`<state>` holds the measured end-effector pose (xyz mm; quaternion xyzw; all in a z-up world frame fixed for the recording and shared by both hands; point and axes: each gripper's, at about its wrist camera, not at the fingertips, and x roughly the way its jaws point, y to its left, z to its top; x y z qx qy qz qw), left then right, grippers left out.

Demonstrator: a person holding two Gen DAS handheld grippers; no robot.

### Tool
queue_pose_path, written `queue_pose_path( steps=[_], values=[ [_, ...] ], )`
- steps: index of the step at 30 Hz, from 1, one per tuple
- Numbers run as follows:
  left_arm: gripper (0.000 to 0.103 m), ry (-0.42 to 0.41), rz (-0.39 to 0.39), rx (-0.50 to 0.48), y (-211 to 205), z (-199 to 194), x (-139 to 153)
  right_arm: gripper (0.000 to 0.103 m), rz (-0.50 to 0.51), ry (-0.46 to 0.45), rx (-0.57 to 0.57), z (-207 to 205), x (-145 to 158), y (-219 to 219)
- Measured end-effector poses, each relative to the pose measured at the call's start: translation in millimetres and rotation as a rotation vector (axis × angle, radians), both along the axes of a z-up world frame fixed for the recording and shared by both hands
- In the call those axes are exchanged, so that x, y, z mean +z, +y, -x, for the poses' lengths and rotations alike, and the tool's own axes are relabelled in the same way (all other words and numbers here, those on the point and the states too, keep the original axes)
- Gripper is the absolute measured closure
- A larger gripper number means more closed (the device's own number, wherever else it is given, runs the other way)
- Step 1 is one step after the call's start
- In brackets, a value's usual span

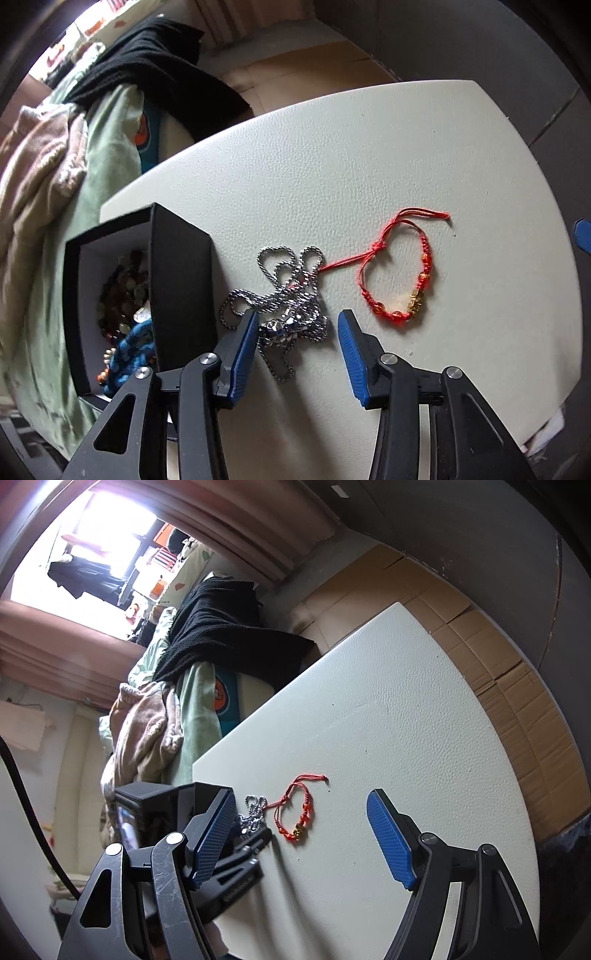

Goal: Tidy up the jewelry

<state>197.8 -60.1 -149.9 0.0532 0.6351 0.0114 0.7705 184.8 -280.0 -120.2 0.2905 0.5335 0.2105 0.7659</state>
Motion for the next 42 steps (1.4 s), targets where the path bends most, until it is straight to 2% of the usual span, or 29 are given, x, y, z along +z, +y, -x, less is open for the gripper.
queue_pose_path(
  steps=[3, 5, 8, 11, 14, 17, 19, 20, 26, 32, 34, 35, 37, 39, 42],
  values=[
    [0.056, 0.038, 0.115, -0.021, -5, 8, 3, 0.028, -0.008, -0.001, -0.001, 0, 1, -1],
    [0.056, 0.057, 0.150, -0.027, -8, 13, 2, 0.028, -0.015, -0.003, -0.003, 1, 2, -2],
    [0.056, 0.035, 0.142, -0.014, -7, 14, 4, 0.028, -0.022, -0.004, -0.009, 1, 3, -5],
    [0.056, 0.003, 0.089, 0.002, -5, 13, 5, 0.028, -0.026, 0.000, -0.016, 2, 2, -8],
    [0.056, 0.027, 0.092, 0.007, -1, 9, -2, 0.028, -0.026, -0.001, -0.020, 1, 2, -9],
    [0.057, -0.009, 0.098, 0.021, 7, 8, -2, 0.028, -0.029, 0.001, -0.026, 1, 2, -12],
    [0.071, -0.023, 0.101, 0.005, 4, 11, -1, 0.028, -0.030, 0.002, -0.029, 1, 2, -13],
    [0.085, -0.026, 0.097, 0.003, 5, 12, 0, 0.028, -0.030, 0.002, -0.029, 1, 2, -13],
    [0.085, -0.045, 0.126, 0.041, 13, 12, 1, 0.028, -0.002, -0.001, -0.003, 2, 1, -5],
    [0.089, -0.109, 0.159, 0.083, 29, 15, 26, 0.028, 0.061, 0.007, 0.036, 0, -5, 9],
    [0.089, -0.136, 0.168, 0.088, 34, 17, 37, 0.033, 0.082, 0.008, 0.052, -1, -8, 16],
    [0.089, -0.144, 0.172, 0.091, 33, 15, 42, 0.039, 0.094, 0.012, 0.065, -1, -11, 20],
    [0.089, -0.167, 0.186, 0.098, 38, 14, 52, 0.043, 0.113, 0.022, 0.088, -1, -15, 29],
    [0.089, -0.183, 0.197, 0.099, 41, 14, 62, 0.053, 0.142, 0.029, 0.109, -1, -20, 39],
    [0.089, -0.208, 0.213, 0.104, 46, 14, 75, 0.059, 0.180, 0.042, 0.145, -3, -29, 56]
  ],
)
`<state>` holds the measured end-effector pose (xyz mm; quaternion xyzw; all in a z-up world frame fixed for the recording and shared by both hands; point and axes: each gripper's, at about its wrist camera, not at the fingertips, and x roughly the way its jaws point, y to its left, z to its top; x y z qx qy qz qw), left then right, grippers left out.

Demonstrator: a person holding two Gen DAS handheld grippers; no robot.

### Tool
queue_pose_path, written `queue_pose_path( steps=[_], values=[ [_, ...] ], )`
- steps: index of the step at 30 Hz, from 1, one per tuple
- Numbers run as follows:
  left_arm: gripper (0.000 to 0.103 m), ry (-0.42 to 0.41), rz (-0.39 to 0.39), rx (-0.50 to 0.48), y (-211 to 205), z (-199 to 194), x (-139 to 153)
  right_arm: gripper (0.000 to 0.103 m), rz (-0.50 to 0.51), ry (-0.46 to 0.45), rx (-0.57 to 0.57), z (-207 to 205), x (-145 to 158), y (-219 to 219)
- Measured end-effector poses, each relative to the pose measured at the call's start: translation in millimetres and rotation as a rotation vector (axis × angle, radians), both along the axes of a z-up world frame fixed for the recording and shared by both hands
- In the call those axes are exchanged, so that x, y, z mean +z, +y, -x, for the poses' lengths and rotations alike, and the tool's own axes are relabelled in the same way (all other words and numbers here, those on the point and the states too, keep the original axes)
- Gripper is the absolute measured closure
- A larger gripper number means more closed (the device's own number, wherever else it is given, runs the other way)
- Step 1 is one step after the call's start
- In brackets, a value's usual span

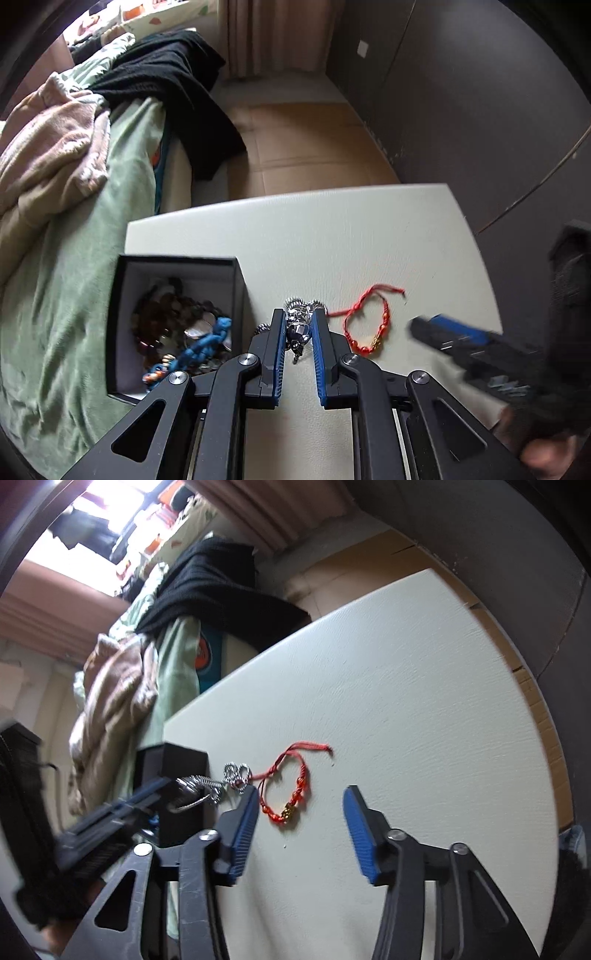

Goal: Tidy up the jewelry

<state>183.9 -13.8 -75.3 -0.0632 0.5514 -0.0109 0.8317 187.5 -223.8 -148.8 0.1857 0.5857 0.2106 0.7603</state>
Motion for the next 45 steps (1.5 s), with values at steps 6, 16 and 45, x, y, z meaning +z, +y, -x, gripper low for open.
queue_pose_path(
  steps=[6, 16, 45],
  values=[
    [0.089, -0.039, 0.009, 0.026, 18, 0, 20, 0.069, 0.082, 0.014, 0.042, -3, -15, 28],
    [0.089, -0.092, 0.015, 0.056, 37, 8, 54, 0.078, 0.373, -0.115, 0.116, 11, -12, 69],
    [0.089, -0.347, -0.107, 0.079, 29, 45, 214, 0.095, -0.055, -0.223, 0.101, 33, 64, 1]
  ],
)
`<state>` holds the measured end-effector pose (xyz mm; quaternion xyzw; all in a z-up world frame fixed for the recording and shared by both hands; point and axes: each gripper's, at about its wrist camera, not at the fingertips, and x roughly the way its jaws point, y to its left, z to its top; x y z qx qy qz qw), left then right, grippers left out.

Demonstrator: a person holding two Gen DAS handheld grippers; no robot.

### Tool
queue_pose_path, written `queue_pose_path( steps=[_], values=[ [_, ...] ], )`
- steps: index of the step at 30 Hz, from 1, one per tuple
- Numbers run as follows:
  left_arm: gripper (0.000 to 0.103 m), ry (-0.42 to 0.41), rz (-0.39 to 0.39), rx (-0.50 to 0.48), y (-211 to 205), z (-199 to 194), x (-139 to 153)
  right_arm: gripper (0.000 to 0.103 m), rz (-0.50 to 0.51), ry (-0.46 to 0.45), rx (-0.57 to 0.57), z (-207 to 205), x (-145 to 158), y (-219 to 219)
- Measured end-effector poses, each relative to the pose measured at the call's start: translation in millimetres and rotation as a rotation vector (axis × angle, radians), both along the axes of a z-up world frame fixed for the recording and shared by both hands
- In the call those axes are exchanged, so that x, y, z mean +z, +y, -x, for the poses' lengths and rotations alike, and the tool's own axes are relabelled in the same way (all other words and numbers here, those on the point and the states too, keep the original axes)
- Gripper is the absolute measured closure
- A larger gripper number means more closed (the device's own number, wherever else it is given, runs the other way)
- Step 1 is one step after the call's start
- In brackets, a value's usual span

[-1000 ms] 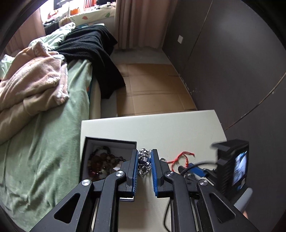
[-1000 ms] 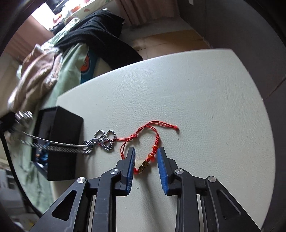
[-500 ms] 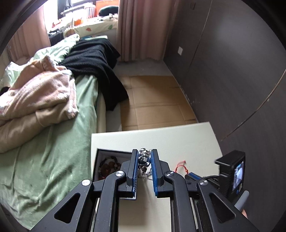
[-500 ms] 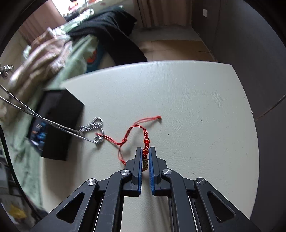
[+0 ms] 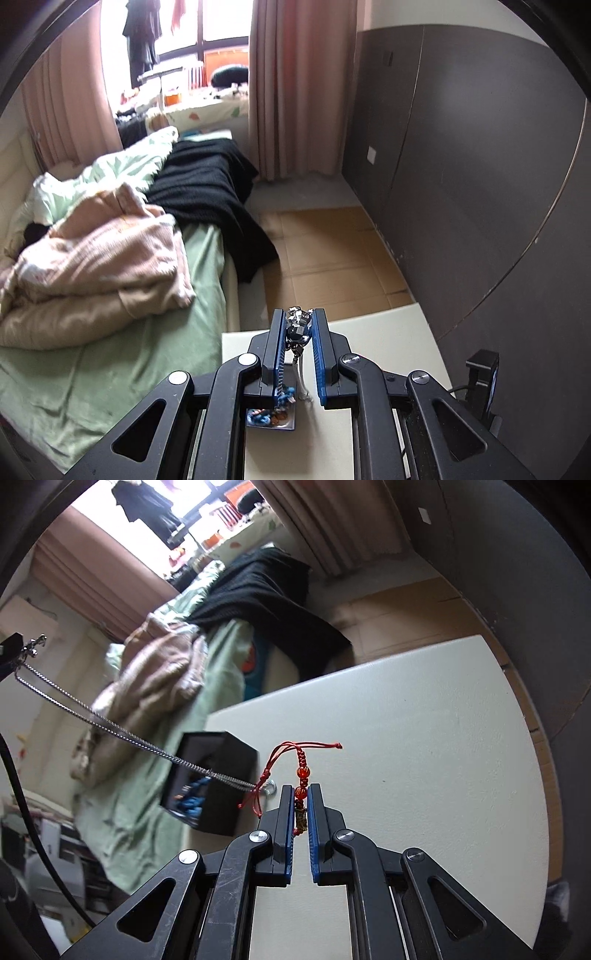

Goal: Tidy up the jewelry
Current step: 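Lift the chain with left gripper while right gripper grasps the red string bracelet, then lower the silver chain into the black box and open the left gripper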

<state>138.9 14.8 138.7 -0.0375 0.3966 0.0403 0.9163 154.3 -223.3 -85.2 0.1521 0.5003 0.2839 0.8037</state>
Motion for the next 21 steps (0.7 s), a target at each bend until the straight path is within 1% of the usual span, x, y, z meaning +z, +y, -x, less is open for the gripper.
queue_pose_path(
  steps=[4, 10, 14, 17, 21],
  values=[
    [0.089, -0.039, -0.021, 0.008, 2, 6, 27, 0.095, -0.022, -0.011, -0.008, 2, 5, 0],
    [0.089, -0.098, -0.054, 0.010, 1, 12, 62, 0.095, -0.026, -0.001, -0.014, 2, 3, 2],
    [0.089, -0.124, -0.067, 0.014, 1, 14, 77, 0.095, -0.046, -0.013, -0.012, 4, 6, 0],
    [0.089, -0.139, -0.076, 0.011, 2, 16, 83, 0.095, -0.079, -0.030, -0.007, 7, 13, -2],
    [0.089, -0.137, -0.078, 0.014, 4, 14, 81, 0.095, -0.110, -0.050, -0.002, 9, 19, -2]
  ],
)
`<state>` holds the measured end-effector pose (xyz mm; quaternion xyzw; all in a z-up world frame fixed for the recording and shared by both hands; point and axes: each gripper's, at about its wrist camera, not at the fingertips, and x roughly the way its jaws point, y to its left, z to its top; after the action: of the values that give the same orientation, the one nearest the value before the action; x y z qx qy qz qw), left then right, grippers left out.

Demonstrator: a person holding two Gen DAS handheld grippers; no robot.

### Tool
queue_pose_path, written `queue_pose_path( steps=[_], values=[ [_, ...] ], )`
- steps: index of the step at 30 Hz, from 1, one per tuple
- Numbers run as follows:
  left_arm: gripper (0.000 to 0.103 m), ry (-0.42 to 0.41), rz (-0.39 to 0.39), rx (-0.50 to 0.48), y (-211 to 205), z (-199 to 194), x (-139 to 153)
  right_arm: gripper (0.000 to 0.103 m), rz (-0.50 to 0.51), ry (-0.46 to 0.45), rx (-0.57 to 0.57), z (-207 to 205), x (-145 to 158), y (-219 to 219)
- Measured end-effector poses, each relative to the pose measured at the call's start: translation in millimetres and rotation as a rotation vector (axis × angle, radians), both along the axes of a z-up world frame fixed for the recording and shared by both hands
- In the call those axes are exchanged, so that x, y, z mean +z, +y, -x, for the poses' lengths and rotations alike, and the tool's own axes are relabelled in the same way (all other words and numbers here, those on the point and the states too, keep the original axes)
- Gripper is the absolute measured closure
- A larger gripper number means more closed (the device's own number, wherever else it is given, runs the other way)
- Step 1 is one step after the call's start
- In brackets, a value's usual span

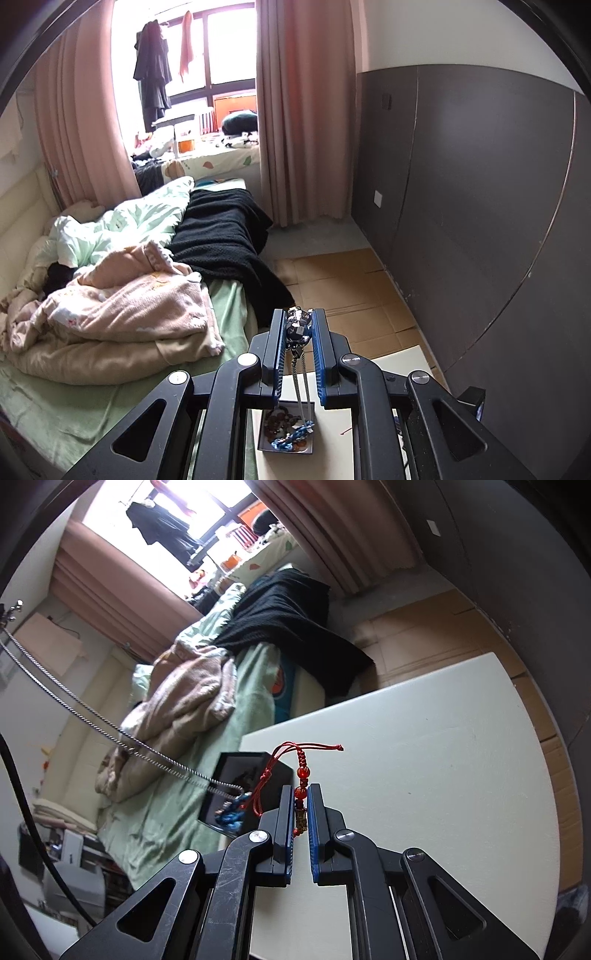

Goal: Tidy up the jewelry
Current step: 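Lower the silver chain into the black box and open the left gripper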

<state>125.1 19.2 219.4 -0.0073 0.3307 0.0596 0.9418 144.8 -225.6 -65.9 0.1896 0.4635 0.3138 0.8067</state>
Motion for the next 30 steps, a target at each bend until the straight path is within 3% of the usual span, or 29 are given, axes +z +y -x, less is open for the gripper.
queue_pose_path(
  steps=[6, 20, 30],
  values=[
    [0.089, 0.024, 0.017, 0.007, 8, -8, -20, 0.095, -0.048, -0.016, 0.000, 3, 8, 0],
    [0.089, 0.046, 0.063, 0.001, 22, -31, -44, 0.095, -0.018, -0.002, -0.012, -1, 2, 1],
    [0.089, 0.141, 0.152, 0.001, 37, -38, -114, 0.095, 0.012, 0.000, -0.010, 0, 1, 9]
  ],
)
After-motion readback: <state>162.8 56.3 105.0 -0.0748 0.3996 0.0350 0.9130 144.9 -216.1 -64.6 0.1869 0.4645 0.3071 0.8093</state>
